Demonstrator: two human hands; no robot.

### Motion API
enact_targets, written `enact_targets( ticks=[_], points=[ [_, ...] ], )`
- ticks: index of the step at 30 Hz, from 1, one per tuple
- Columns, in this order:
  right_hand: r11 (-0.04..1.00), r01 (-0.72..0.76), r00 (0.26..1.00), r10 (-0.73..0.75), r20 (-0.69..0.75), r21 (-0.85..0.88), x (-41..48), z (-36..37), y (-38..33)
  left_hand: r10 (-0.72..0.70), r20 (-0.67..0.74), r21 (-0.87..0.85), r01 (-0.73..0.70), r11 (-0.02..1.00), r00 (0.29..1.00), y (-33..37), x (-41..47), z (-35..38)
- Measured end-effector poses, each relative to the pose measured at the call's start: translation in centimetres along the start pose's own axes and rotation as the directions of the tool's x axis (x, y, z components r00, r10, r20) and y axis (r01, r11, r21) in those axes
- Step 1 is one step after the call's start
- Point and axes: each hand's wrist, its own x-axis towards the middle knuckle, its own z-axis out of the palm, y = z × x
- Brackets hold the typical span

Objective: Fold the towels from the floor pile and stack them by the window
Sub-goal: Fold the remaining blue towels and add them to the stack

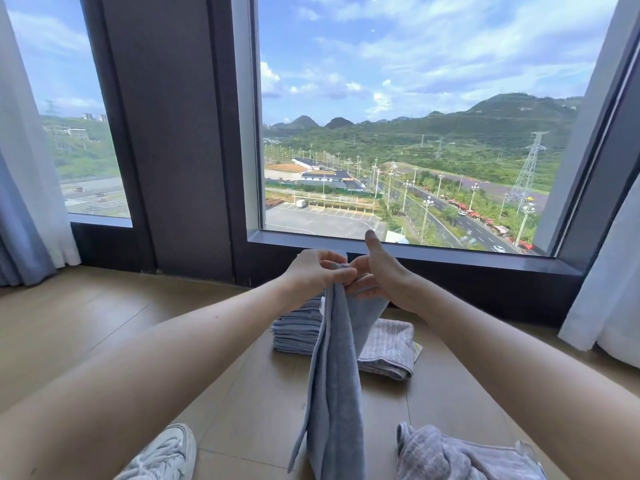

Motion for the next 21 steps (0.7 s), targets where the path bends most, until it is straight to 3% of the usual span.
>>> enact_targets(
  ticks=[3,5,8,12,17,21],
  points=[
    [0.997,0.007,0.999,-0.004,0.044,-0.079,-0.1,-0.1,-0.1,0.02,0.0,0.107,-0.02,0.994,1.0,-0.2,0.0,-0.4],
    [0.971,0.043,0.998,-0.05,-0.026,-0.234,-0.1,-0.4,-0.1,0.041,0.016,0.166,-0.044,0.985,0.999,-0.4,-0.1,-0.8],
    [0.83,0.15,0.965,-0.243,-0.104,-0.538,0.0,-1.7,0.3,0.087,-0.001,0.209,-0.085,0.974,0.996,-0.5,-0.3,-1.3],
    [0.779,0.183,0.982,-0.178,0.068,-0.6,-0.8,-2.8,1.2,0.129,-0.031,0.205,-0.12,0.971,0.991,-0.2,-0.3,-1.7],
    [0.434,0.131,0.987,-0.14,0.077,-0.891,-0.7,-3.8,2.6,0.15,-0.07,0.194,-0.134,0.972,0.986,-0.2,-0.1,-2.0],
    [0.586,0.134,0.977,-0.211,0.009,-0.799,-0.7,-4.9,3.1,0.142,-0.09,0.23,-0.118,0.966,0.986,-0.4,0.0,-2.7]
  ],
)
